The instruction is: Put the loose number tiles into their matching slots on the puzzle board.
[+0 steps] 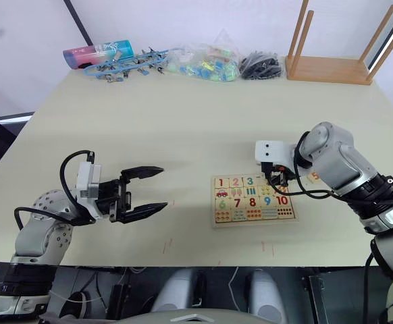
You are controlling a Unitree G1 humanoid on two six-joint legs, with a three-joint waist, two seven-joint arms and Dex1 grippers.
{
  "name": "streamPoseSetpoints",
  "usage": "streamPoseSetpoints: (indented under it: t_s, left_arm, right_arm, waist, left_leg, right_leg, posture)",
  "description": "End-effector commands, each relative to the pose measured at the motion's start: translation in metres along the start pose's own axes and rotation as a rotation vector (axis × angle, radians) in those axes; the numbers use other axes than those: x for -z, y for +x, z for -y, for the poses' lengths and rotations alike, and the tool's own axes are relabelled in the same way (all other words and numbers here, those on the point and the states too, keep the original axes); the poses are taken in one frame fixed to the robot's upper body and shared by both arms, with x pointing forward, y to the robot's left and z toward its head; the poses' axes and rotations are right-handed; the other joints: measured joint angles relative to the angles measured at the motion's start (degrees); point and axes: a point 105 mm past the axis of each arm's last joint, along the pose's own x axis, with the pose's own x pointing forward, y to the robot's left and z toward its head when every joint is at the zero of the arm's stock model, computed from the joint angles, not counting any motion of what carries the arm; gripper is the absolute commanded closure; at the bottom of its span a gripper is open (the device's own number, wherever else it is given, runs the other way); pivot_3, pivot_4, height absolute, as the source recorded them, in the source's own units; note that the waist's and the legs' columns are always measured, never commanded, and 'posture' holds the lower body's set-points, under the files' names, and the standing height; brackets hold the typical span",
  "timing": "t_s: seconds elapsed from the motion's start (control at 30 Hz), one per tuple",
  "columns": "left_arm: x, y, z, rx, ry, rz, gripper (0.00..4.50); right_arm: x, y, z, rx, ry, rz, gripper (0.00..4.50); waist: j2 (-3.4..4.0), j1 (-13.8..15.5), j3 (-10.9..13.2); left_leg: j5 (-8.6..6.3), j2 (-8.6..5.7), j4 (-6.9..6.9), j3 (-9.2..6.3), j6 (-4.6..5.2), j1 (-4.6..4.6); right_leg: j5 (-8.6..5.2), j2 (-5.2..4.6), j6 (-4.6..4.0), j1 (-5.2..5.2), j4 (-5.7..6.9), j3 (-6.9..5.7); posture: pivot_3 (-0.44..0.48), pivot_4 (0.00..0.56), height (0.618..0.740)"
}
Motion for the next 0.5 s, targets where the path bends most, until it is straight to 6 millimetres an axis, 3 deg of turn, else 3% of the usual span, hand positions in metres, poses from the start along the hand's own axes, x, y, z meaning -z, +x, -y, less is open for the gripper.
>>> streamPoseSetpoints:
  t_s: [0.03,0.5]
  left_arm:
    - [-0.0079,0.0019,0.0004,0.010,0.032,0.016,0.00]
    - [-0.0082,0.0026,0.0002,0.015,0.032,0.017,0.00]
  right_arm:
    - [-0.0052,-0.0055,0.0015,0.025,-0.027,0.002,3.62]
    - [-0.0026,0.0004,0.0040,0.041,-0.055,-0.014,3.62]
  waist:
    - [0.00,0.04,0.00]
    - [0.00,-0.01,0.00]
  left_leg:
    - [0.00,0.00,0.00,0.01,0.00,0.00]
    - [0.00,-0.01,0.00,0.01,0.00,0.00]
  right_leg:
    - [0.00,-0.01,0.00,0.00,0.00,0.00]
    - [0.00,0.00,0.00,0.00,0.00,0.00]
  posture:
    - [0.000,0.150,0.737]
    - [0.000,0.150,0.737]
